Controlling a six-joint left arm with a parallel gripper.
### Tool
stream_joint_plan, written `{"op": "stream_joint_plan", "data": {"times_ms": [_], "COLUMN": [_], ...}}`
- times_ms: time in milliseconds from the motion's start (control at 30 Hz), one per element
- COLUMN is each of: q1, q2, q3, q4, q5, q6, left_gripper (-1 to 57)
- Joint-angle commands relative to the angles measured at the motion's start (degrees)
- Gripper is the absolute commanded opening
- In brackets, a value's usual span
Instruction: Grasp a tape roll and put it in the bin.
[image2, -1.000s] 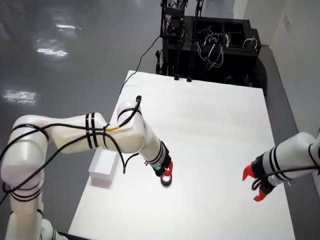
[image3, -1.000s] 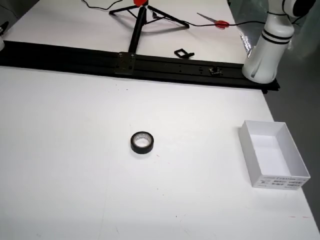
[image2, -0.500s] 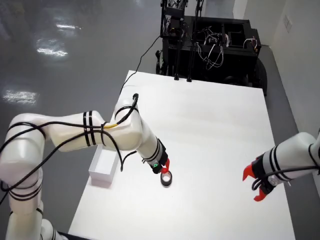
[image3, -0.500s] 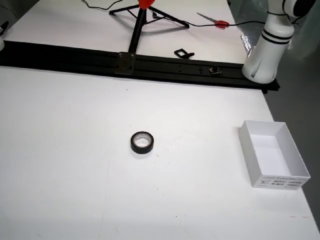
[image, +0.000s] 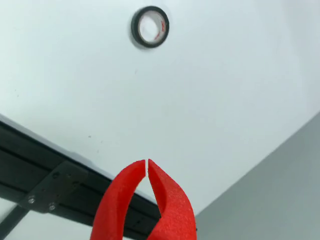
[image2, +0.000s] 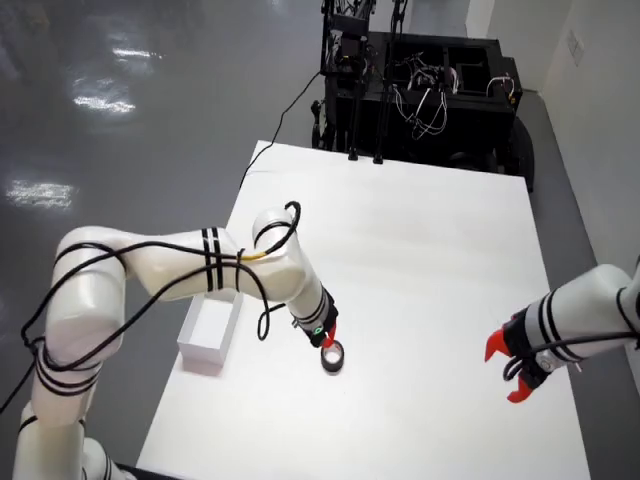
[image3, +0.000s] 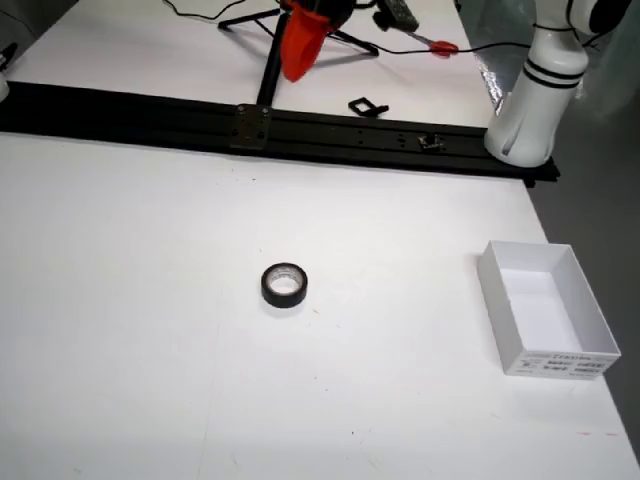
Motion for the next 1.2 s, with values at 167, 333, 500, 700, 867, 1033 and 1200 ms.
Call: {"op": "stream_joint_plan", "data": {"times_ms": [167, 333, 500, 700, 867, 1033, 1200], "q1": [9.2, 11.0, 11.8, 13.1, 14.2, 14.9, 13.8], "q2": [16.9, 27.1, 40.3, 43.9, 43.9, 43.6, 41.9], "q3": [-14.2, -25.6, -39.9, -40.1, -39.3, -38.0, -33.8], "q4": [-1.4, -2.1, -2.5, -3.2, -3.3, -3.3, -3.6], "q5": [-2.0, 1.3, 5.7, 5.6, 5.1, 5.6, 6.1], "q6": [4.9, 7.0, 7.8, 7.8, 8.7, 10.0, 10.9], "left_gripper": [13.9, 15.4, 14.9, 15.4, 18.9, 19.2, 19.2]}}
